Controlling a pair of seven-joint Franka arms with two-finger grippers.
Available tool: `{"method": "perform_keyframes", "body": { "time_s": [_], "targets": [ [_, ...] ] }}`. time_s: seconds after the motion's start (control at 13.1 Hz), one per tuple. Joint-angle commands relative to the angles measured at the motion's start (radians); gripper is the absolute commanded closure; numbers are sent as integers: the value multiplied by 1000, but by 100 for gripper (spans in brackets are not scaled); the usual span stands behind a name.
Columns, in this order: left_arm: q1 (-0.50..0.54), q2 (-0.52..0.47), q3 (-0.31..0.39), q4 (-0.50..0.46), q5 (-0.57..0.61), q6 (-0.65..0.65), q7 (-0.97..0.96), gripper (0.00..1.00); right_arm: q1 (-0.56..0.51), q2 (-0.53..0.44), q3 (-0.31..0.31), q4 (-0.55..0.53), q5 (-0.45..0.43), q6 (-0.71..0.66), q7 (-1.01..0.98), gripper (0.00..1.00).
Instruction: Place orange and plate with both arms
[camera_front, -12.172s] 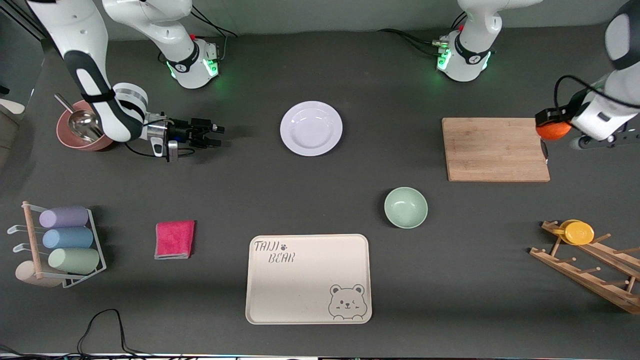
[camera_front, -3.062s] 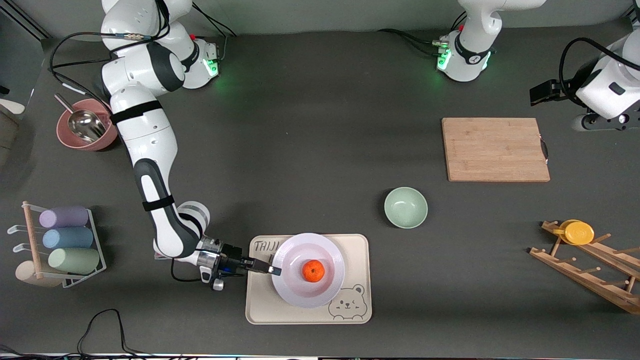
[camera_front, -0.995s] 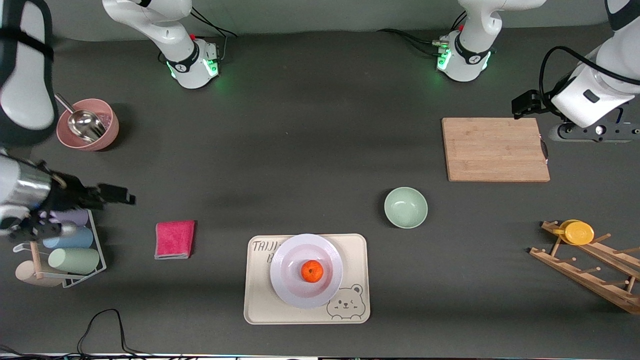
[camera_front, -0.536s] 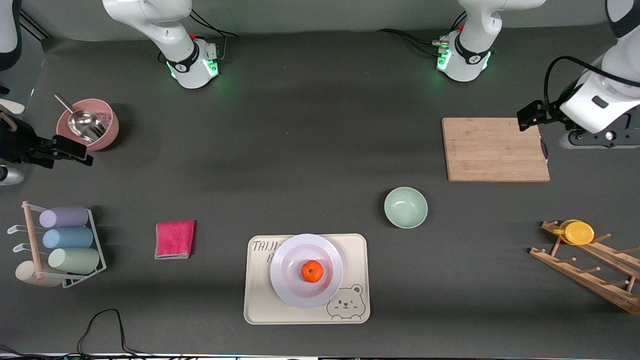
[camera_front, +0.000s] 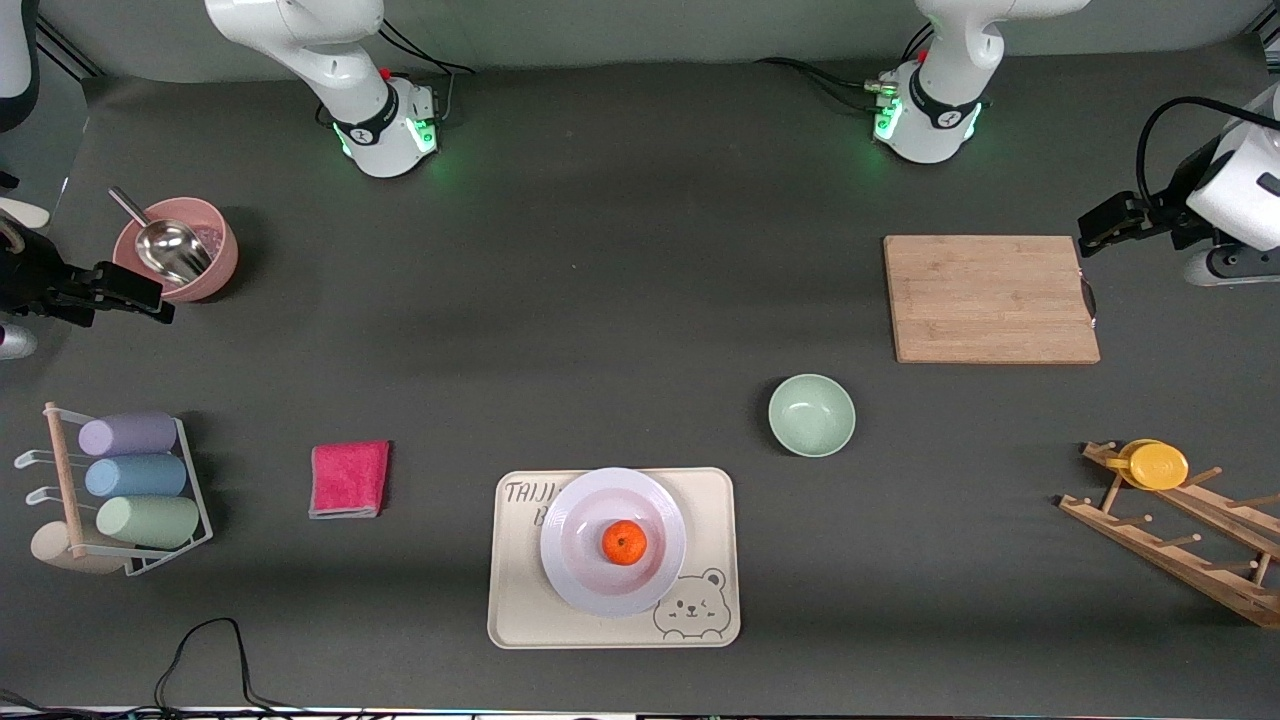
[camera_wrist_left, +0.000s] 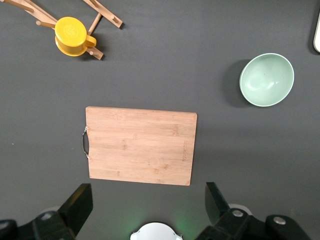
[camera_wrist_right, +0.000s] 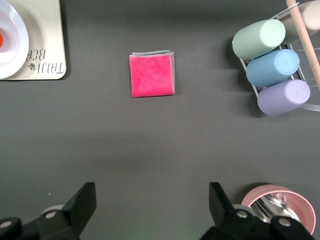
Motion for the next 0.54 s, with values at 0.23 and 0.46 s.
{"method": "perform_keyframes", "body": {
  "time_s": [0.23,0.46],
  "targets": [
    [5,-25,-1,-21,-2,13,11,0,7,-4,0,-9,-23,-1,30,0],
    [5,-25,-1,-12,-2,4,11,0,7,-4,0,-9,-23,-1,30,0]
  ]
}}
